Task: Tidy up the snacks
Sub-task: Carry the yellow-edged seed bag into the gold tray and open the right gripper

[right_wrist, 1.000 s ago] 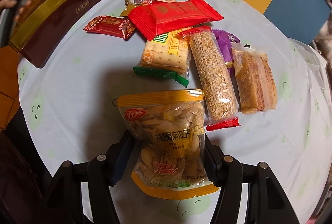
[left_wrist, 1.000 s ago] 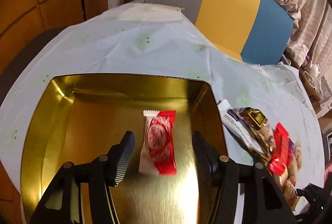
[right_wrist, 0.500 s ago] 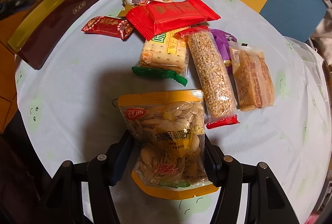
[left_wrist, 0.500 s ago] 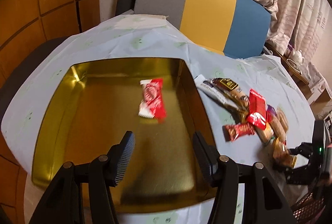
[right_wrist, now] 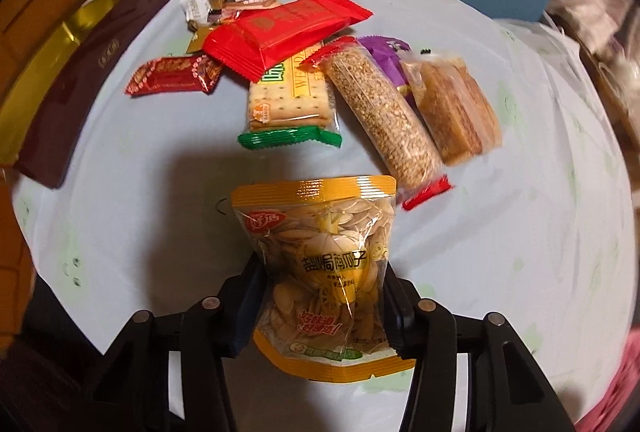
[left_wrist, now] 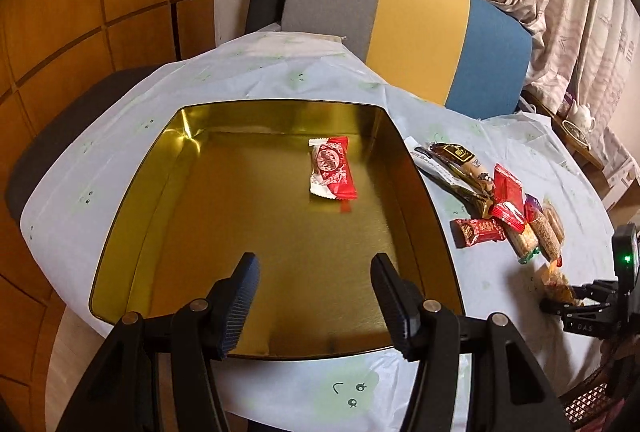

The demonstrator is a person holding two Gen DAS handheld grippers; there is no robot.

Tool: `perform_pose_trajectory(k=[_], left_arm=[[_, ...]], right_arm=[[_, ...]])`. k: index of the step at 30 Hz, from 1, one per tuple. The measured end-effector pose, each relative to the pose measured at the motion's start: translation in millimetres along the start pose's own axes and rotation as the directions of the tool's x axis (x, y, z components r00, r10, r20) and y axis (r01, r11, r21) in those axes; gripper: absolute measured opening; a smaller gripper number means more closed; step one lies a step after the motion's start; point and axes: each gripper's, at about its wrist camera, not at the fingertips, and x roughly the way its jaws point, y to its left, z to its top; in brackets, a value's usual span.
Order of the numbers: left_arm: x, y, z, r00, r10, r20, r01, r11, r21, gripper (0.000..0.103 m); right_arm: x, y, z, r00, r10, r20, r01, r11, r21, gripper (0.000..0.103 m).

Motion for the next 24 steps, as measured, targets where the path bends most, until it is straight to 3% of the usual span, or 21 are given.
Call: perform_pose_trajectory(k=[7, 11, 16, 24], left_arm=[[-2.6, 5.2, -3.6, 1.000, 0.003, 0.011, -0.003, 1.000, -0.001, 0.059], [-5.1, 9.3, -4.8, 1.000, -0.002, 0.013, 0.002, 1.000, -0.008, 0.059], [-10.8, 15.4, -6.1, 1.000, 0.002, 0.025, -0.001, 1.000, -0.020, 0.059], [-13.9, 26.4, -7.0, 0.999, 0.015, 0.030, -0.013, 0.999, -0.047, 0.059]], right_arm=[[-4.5, 25.1, 1.3, 0.984, 0.174, 0.039, -0.176, 0.983, 0.054, 0.051], [-7.5, 42.1, 11.8, 0.978, 0.202, 0.057, -0.204, 0.978, 0.046, 0.051], [-32.9, 66.0, 35.5, 0.956, 0.256, 0.144, -0.259, 0.966, 0.005, 0.051], [-63.4, 143.1, 70.9, 0.913, 0.350, 0.210, -0.328, 0.935, -0.133, 0.051]])
